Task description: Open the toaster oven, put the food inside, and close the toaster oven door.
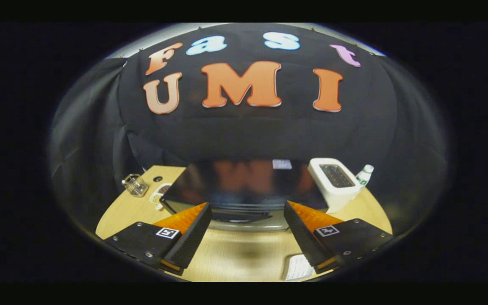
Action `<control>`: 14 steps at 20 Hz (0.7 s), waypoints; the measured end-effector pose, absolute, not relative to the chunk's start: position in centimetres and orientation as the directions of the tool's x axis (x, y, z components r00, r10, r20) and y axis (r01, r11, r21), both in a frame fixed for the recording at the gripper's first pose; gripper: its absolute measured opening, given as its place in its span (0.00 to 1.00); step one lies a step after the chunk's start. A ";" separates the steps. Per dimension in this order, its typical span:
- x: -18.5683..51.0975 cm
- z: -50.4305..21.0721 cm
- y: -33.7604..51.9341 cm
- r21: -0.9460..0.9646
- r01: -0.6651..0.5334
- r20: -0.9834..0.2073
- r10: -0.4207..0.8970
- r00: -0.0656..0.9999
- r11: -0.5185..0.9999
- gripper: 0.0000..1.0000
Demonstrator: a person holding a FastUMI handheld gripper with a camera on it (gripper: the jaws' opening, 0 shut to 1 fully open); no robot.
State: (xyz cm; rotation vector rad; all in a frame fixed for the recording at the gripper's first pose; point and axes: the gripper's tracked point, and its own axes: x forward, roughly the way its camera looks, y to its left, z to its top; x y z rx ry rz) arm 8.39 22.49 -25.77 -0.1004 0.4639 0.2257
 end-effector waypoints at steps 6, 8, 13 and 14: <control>7.5 -11.5 16.7 -0.061 -0.163 -0.217 0.146 0.965 0.985 1.00; 6.2 -8.4 14.5 -0.052 -0.125 -0.161 0.115 0.980 0.991 1.00; 3.2 -4.5 9.1 -0.051 -0.005 -0.068 0.002 0.998 0.999 1.00; 2.7 -4.2 8.1 -0.049 0.021 -0.064 -0.024 0.998 0.999 1.00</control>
